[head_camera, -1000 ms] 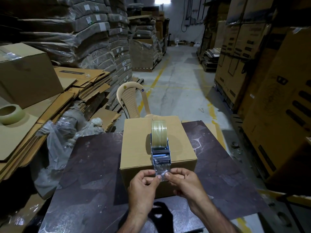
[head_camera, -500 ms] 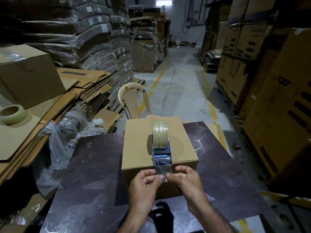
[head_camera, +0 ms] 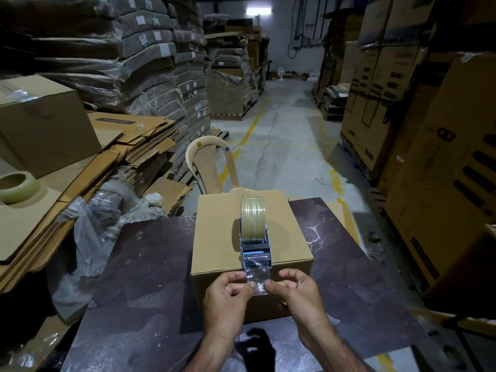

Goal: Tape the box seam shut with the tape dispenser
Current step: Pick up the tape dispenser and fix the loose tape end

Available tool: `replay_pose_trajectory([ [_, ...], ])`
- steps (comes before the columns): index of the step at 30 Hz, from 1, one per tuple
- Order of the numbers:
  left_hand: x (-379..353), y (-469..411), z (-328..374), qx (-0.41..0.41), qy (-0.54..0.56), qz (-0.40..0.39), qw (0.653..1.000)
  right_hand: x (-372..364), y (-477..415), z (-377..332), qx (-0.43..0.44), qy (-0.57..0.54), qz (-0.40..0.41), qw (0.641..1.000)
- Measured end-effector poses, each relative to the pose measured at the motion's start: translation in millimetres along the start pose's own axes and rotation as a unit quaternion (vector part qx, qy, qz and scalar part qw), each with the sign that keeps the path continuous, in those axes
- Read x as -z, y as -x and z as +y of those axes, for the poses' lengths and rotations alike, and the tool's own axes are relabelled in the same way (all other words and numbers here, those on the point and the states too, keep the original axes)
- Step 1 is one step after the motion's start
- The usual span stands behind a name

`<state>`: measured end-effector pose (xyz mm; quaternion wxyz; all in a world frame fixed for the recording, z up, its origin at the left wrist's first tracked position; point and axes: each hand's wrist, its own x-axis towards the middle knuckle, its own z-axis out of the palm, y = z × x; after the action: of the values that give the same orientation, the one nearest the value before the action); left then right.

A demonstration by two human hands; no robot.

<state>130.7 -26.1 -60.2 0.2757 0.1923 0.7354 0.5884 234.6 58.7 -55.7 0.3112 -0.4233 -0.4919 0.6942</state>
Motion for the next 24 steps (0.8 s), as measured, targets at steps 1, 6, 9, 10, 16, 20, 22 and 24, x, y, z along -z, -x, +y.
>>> replay_pose_trajectory([
  [1,0.2,-0.2,-0.1,0.001,-0.002,-0.001,1.000,0.7,-0.3,0.5,0.000,-0.001,0.001,1.000],
  [6,0.3,0.4,-0.2,0.002,-0.002,0.001,1.000,2.2,0.5,-0.5,0.013,0.007,-0.006,1.000],
  [9,-0.5,1.3,0.5,-0.005,-0.004,-0.004,1.000,-1.6,2.6,-2.6,0.015,0.008,-0.023,1.000],
  [10,-0.7,1.6,0.7,-0.006,-0.002,-0.005,1.000,-2.6,2.9,-2.9,0.016,0.010,-0.024,1.000],
  [16,2.5,1.1,-0.6,0.004,-0.009,0.007,1.000,2.4,0.4,-1.1,0.020,0.006,0.005,1.000],
  [20,1.5,1.5,-0.1,0.005,-0.004,0.003,1.000,1.2,1.4,-0.6,0.020,0.010,0.007,1.000],
  [22,0.4,1.8,0.3,0.003,0.000,-0.003,1.000,-0.9,1.9,-0.5,0.019,0.013,-0.002,1.000],
  [24,0.3,2.4,0.9,0.000,-0.001,-0.003,1.000,-1.0,1.4,0.5,0.019,0.016,-0.005,1.000],
])
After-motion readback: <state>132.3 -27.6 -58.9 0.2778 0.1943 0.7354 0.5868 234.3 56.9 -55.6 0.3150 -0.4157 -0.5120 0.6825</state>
